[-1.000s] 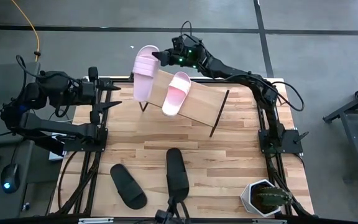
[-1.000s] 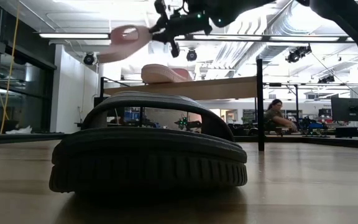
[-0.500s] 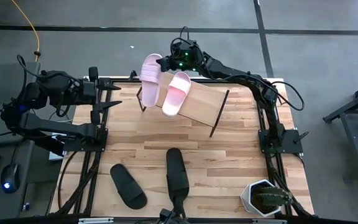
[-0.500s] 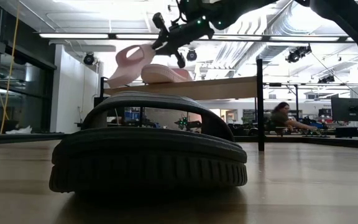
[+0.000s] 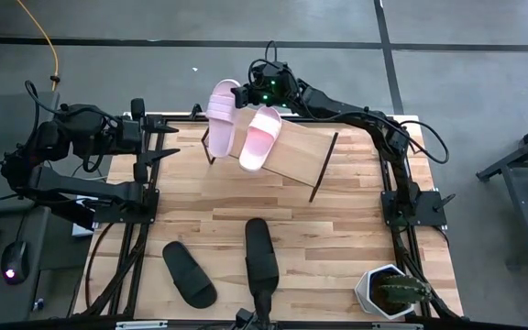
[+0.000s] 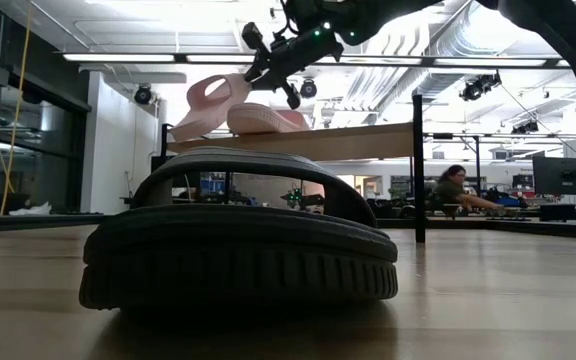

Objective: Pick and place slides into the shelf
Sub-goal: Put the pink slide on the shelf, then adjust the pink slide on the shelf, then put the right black slide on the shelf

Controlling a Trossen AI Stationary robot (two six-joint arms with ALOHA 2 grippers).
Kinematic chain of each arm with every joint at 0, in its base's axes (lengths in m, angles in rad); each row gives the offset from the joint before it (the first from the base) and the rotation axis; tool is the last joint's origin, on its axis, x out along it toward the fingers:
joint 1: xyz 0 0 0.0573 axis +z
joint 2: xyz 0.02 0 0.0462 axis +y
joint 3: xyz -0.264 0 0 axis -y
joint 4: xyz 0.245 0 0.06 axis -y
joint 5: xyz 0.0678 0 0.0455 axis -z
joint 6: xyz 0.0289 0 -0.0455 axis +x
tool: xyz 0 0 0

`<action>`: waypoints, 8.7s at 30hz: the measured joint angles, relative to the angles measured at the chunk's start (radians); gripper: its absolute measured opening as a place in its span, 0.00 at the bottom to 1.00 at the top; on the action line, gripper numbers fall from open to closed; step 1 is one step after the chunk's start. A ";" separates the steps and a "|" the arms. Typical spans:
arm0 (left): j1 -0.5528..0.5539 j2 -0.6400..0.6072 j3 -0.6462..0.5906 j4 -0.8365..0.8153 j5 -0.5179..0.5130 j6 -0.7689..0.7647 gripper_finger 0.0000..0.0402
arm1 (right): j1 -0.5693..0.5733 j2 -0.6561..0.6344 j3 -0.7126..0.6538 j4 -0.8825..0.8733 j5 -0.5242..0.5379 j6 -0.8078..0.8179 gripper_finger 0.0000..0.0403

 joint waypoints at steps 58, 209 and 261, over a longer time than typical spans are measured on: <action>0.000 0.001 0.000 0.002 0.034 -0.024 0.52 | -0.078 -0.002 0.001 -0.467 0.017 -0.119 0.61; 0.000 0.022 -0.005 -0.022 0.060 -0.015 0.52 | 0.159 0.086 0.376 -1.188 0.154 -0.273 0.00; 0.000 0.068 -0.140 -0.176 0.316 -0.183 0.52 | 0.418 0.085 0.407 -1.196 -0.187 -0.466 0.00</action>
